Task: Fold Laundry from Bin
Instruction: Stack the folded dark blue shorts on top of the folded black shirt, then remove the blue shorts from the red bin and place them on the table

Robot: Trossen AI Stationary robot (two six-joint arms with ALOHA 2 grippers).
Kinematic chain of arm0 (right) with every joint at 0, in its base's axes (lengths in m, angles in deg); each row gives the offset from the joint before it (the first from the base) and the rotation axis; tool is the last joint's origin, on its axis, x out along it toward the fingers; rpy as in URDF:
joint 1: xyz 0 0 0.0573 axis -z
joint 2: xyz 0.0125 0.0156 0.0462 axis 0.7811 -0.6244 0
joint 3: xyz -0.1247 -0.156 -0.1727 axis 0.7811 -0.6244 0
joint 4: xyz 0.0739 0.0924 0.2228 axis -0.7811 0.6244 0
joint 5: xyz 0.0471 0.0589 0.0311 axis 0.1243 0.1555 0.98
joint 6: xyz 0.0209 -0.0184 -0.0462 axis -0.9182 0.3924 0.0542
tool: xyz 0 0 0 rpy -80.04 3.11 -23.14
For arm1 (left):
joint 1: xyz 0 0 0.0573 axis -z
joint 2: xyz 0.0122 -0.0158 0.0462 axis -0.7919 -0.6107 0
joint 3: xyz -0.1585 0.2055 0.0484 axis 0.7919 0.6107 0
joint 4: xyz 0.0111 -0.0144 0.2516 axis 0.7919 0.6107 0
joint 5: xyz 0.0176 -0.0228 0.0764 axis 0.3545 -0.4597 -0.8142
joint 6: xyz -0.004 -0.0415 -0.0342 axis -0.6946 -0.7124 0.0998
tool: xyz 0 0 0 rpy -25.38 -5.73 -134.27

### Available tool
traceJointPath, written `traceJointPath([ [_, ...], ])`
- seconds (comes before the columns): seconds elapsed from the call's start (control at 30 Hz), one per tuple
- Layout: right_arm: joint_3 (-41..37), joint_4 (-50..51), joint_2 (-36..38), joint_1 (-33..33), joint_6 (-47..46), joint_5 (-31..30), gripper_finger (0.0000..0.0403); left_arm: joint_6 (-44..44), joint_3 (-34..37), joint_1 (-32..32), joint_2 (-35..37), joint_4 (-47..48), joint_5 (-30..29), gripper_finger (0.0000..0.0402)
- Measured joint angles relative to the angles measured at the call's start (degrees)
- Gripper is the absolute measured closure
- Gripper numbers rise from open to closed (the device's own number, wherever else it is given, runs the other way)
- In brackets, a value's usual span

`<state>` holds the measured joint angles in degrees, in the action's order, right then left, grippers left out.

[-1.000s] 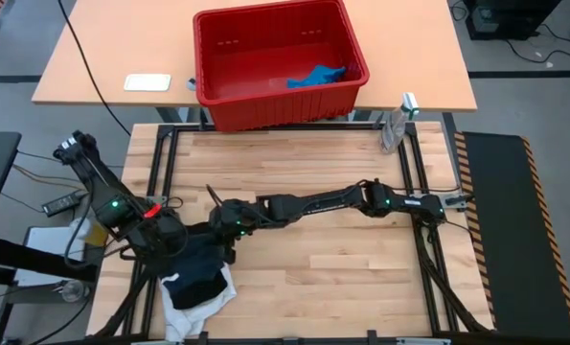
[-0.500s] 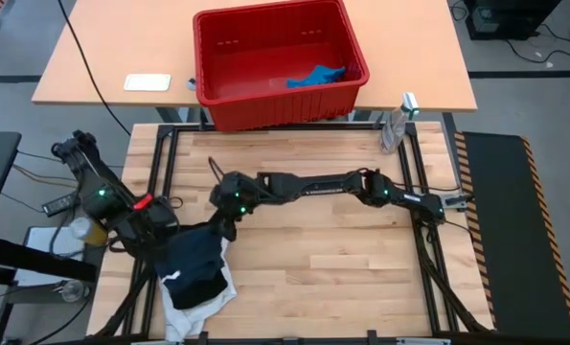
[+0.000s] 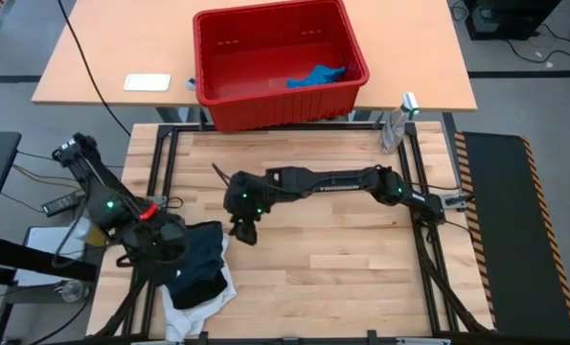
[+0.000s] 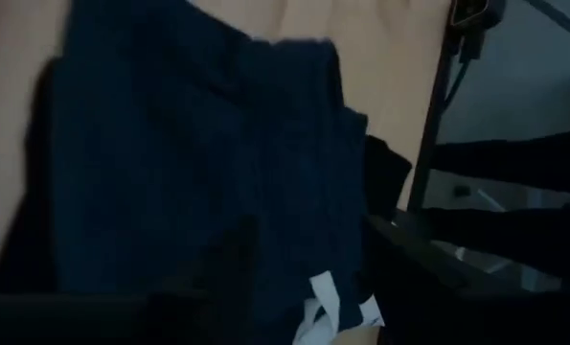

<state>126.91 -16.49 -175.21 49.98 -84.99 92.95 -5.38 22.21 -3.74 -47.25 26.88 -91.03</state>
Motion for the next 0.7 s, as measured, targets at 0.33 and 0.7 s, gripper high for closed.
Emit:
traceJointPath([
  [0.33, -0.07, -0.93, 5.04, 3.06, 0.34, -10.33, 0.0194, 11.12, -13.15, -4.80, 1.31, 7.66, -23.89, 0.0246],
  [0.7, 0.04, 17.47, 18.87, 16.07, 14.93, -39.14, 0.0194, 31.40, -15.75, -34.76, 0.66, 7.83, -17.45, 0.0247],
])
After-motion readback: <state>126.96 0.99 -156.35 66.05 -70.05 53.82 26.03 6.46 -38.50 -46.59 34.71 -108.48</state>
